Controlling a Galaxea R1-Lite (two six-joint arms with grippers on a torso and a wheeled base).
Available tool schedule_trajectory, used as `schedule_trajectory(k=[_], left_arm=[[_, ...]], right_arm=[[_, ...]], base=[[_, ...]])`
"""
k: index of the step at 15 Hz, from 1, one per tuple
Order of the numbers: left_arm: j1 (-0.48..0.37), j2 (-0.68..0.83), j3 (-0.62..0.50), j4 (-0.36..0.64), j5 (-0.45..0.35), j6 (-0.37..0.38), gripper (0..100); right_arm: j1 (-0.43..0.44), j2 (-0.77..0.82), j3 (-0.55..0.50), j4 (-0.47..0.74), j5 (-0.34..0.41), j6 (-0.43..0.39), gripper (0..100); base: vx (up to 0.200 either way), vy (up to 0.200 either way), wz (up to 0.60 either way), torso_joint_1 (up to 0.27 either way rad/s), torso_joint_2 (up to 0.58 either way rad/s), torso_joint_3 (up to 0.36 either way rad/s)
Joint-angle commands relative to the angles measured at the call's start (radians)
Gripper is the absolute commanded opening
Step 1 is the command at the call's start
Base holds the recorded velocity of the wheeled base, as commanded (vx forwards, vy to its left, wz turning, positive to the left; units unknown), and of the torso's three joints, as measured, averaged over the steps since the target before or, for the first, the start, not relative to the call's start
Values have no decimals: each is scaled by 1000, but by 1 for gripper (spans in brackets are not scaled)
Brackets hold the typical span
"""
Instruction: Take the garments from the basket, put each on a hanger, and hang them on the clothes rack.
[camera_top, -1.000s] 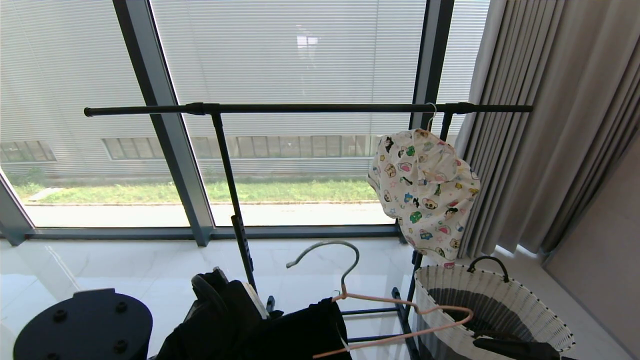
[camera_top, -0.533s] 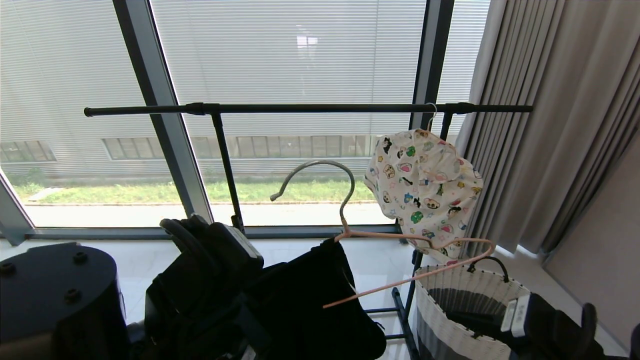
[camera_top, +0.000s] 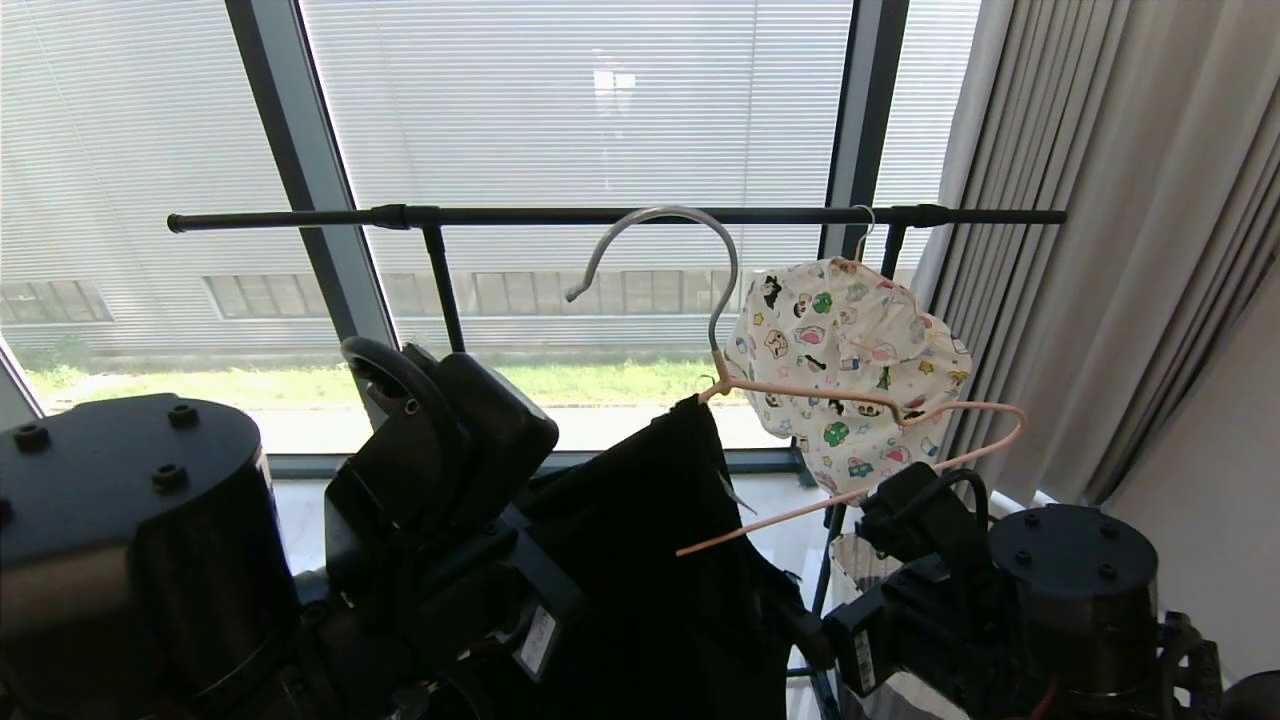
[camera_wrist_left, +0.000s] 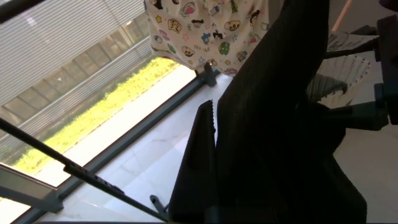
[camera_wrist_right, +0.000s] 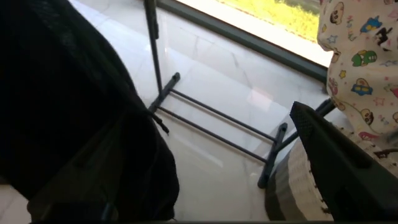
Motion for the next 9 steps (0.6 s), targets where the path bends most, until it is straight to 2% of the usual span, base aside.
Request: schedule_trajectory(k=[1,2,5,6,9], left_arm=[[15,17,-4,-1,1,1,0],[44,24,-1,1,3,4,0],[107,46,-3,-1,3,9,0],[113,46,-3,-1,3,8,0],[118,46,14,-19,20,6,0]], right_arm=[[-50,47,-2,-1,-32,-12,100],[-76,47,-2,-1,-68,-30,100],[-179,31,3,-20,-79,-93,100],[-197,28,3,-27,-79,-105,100],[-341,25,-5,-78,-79,-165,100]], base=[[0,0,0,0,0,0],[0,0,0,0,0,0],[0,0,0,0,0,0],[0,0,0,0,0,0],[0,0,0,0,0,0]])
